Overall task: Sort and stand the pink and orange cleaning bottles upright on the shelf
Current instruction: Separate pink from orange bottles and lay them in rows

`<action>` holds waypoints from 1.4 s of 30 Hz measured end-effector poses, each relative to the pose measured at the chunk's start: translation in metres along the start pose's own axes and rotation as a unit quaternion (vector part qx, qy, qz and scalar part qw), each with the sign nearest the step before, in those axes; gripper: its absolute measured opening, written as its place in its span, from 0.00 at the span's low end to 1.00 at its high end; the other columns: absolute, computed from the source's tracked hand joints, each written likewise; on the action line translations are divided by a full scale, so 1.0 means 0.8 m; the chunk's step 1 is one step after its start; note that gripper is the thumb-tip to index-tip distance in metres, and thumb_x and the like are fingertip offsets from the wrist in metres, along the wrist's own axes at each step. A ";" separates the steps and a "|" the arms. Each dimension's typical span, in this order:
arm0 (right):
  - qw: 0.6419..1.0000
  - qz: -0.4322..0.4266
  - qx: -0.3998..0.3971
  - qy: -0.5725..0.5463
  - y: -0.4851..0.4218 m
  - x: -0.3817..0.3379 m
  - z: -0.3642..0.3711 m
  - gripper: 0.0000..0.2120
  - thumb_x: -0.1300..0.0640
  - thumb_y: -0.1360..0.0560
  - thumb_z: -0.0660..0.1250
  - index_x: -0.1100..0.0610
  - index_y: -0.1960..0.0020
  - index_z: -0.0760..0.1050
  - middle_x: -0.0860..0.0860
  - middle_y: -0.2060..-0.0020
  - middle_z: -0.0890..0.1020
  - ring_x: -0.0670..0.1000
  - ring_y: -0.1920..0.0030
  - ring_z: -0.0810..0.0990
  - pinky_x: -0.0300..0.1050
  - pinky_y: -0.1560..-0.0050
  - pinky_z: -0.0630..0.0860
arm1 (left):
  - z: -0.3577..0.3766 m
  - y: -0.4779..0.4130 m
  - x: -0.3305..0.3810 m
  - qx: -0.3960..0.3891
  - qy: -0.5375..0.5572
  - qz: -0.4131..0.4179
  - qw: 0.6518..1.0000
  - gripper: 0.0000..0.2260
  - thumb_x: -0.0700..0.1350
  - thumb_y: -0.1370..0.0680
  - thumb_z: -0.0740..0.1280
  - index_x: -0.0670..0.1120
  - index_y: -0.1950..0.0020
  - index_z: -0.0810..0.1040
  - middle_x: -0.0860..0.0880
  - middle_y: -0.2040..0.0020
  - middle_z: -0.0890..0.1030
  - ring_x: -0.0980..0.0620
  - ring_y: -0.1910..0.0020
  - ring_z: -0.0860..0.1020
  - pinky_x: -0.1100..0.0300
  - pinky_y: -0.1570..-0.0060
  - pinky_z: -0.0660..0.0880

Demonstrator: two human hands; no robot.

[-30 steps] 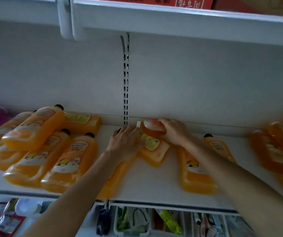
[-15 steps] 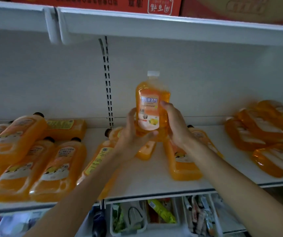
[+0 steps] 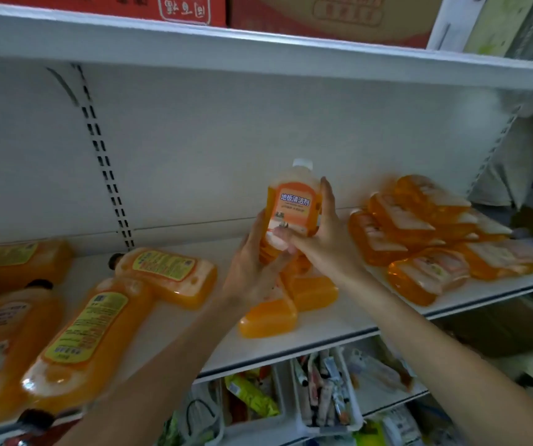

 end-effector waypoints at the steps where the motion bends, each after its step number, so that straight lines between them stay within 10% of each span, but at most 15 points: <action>1: 1.000 0.003 0.009 -0.001 -0.001 0.010 -0.014 0.51 0.47 0.33 0.74 0.49 0.24 0.42 0.47 0.36 0.74 0.45 0.39 0.75 0.42 0.39 0.73 | 0.014 -0.005 0.006 -0.007 -0.008 0.002 1.000 0.35 0.67 0.29 0.62 0.63 0.26 0.50 0.54 0.31 0.68 0.52 0.35 0.70 0.60 0.41 0.72; 3: 1.000 0.003 0.018 -0.008 -0.004 0.027 -0.039 0.50 0.48 0.32 0.74 0.49 0.24 0.43 0.44 0.39 0.74 0.42 0.43 0.76 0.32 0.44 0.74 | 0.040 -0.015 0.014 -0.025 -0.023 0.003 0.999 0.32 0.63 0.26 0.60 0.61 0.26 0.49 0.53 0.33 0.70 0.54 0.40 0.73 0.74 0.51 0.70; 5: 1.000 0.006 0.009 -0.014 -0.010 0.045 -0.060 0.48 0.50 0.31 0.74 0.49 0.24 0.44 0.44 0.40 0.73 0.41 0.44 0.74 0.24 0.48 0.70 | 0.062 -0.025 0.020 -0.040 -0.023 0.010 0.999 0.28 0.60 0.23 0.59 0.63 0.26 0.50 0.53 0.38 0.74 0.55 0.48 0.78 0.66 0.53 0.78; 10: 0.997 0.046 -0.022 -0.062 -0.022 0.094 -0.083 0.47 0.53 0.30 0.72 0.48 0.24 0.43 0.44 0.38 0.70 0.44 0.39 0.72 0.44 0.36 0.70 | 0.092 -0.043 0.024 -0.040 -0.148 0.024 0.988 0.27 0.62 0.23 0.55 0.62 0.26 0.50 0.50 0.50 0.80 0.55 0.61 0.79 0.52 0.57 0.80; 17: 0.997 -0.002 -0.083 0.003 -0.054 0.113 -0.093 0.47 0.56 0.30 0.74 0.47 0.24 0.45 0.42 0.36 0.67 0.37 0.42 0.70 0.33 0.42 0.70 | 0.112 -0.032 0.006 -0.085 -0.410 0.000 0.908 0.30 0.62 0.27 0.61 0.52 0.28 0.59 0.49 0.27 0.58 0.46 0.28 0.53 0.47 0.29 0.52; 22: 0.987 -0.048 -0.131 0.084 -0.073 0.131 -0.087 0.43 0.59 0.31 0.74 0.49 0.26 0.52 0.46 0.43 0.73 0.45 0.45 0.75 0.24 0.53 0.70 | 0.103 -0.029 0.000 -0.090 -0.399 -0.028 0.912 0.30 0.63 0.27 0.61 0.54 0.27 0.60 0.53 0.27 0.58 0.49 0.28 0.53 0.52 0.30 0.50; 28: 0.967 -0.069 -0.108 0.219 -0.087 0.158 -0.084 0.29 0.43 0.27 0.66 0.49 0.31 0.59 0.49 0.46 0.79 0.50 0.51 0.80 0.41 0.59 0.76 | 0.108 -0.031 0.001 -0.059 -0.413 -0.007 0.909 0.29 0.64 0.28 0.62 0.54 0.30 0.64 0.53 0.28 0.60 0.50 0.28 0.55 0.51 0.30 0.52; 31: 0.947 -0.025 -0.109 0.301 -0.093 0.182 -0.087 0.33 0.33 0.31 0.57 0.49 0.31 0.64 0.53 0.43 0.79 0.56 0.43 0.77 0.50 0.45 0.75 | 0.108 -0.032 -0.001 -0.051 -0.411 -0.006 0.910 0.28 0.64 0.28 0.63 0.55 0.31 0.66 0.54 0.28 0.61 0.50 0.29 0.55 0.51 0.30 0.52; 35: 0.892 -0.030 -0.133 0.432 -0.099 0.195 -0.082 0.22 0.44 0.24 0.56 0.48 0.32 0.70 0.59 0.34 0.71 0.61 0.33 0.66 0.53 0.30 0.60 | 0.109 -0.032 0.001 -0.043 -0.394 -0.009 0.918 0.26 0.61 0.29 0.65 0.54 0.33 0.70 0.53 0.30 0.64 0.50 0.30 0.58 0.51 0.31 0.54; 42: 0.880 -0.080 -0.124 0.451 -0.092 0.149 -0.055 0.14 0.56 0.24 0.60 0.58 0.41 0.74 0.58 0.41 0.75 0.60 0.39 0.70 0.50 0.40 0.65 | 0.052 -0.013 0.022 0.044 -0.279 -0.007 0.959 0.10 0.49 0.25 0.64 0.51 0.46 0.81 0.51 0.44 0.79 0.50 0.47 0.77 0.57 0.48 0.73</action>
Point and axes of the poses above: each hand's wrist, its own y-axis away from the middle knuckle, its own z-axis out of the palm, x = y × z, the point moved 6 cm from there along -y, towards the middle knuckle
